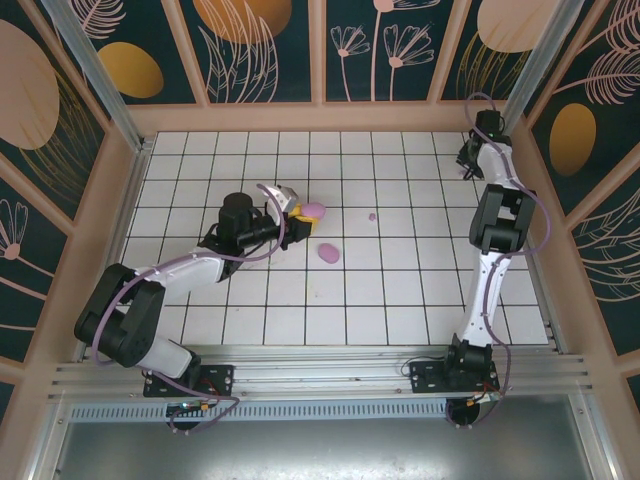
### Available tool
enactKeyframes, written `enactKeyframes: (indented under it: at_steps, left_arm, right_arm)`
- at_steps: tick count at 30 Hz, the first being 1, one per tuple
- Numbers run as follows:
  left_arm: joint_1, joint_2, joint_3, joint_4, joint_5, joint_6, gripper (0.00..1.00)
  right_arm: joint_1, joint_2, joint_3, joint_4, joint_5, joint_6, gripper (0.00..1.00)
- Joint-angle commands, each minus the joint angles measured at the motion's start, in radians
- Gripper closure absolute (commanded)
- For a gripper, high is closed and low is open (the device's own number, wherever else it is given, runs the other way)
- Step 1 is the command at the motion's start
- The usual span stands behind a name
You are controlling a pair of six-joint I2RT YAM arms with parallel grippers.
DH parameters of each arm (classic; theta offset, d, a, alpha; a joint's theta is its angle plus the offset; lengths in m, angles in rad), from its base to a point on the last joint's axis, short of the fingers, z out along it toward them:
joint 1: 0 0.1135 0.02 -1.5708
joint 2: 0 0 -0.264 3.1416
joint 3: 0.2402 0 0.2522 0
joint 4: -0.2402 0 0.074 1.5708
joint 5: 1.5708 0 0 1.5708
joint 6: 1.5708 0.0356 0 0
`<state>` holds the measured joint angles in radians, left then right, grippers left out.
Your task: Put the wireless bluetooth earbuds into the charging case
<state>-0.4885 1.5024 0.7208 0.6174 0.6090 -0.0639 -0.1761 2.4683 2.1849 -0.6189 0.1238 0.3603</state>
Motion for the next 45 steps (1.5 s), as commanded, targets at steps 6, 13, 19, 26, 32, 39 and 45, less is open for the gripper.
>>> enactKeyframes:
  at_steps: [6,13,19,26,32,39,45]
  left_arm:
    - [0.001,0.016,0.023,0.024,0.032,0.013,1.0]
    - [0.001,0.009,0.019,0.019,0.035,0.014,1.0]
    - [0.001,-0.002,0.014,0.009,0.033,0.024,1.0]
    - [0.001,-0.038,-0.011,0.005,0.031,0.024,1.0]
    - [0.001,-0.095,-0.049,-0.005,0.033,0.023,1.0]
    - [-0.002,-0.174,-0.116,0.001,0.048,-0.009,1.0]
    - [-0.004,-0.233,-0.166,-0.031,0.062,-0.025,1.0]
  right_arm:
    - [-0.001,0.094,0.094,-0.03,-0.077,-0.031,0.6]
    - [-0.001,0.113,0.099,-0.024,-0.101,-0.034,0.63]
    - [0.001,0.11,0.094,-0.053,-0.104,-0.05,0.77]
    - [0.018,0.017,-0.037,-0.054,-0.104,-0.065,0.87]
    - [0.049,-0.195,-0.335,0.04,-0.197,-0.03,0.89]
    - [0.165,-0.548,-0.786,0.18,-0.303,0.06,0.9]
    - [0.393,-0.804,-1.128,0.211,-0.267,0.148,0.9]
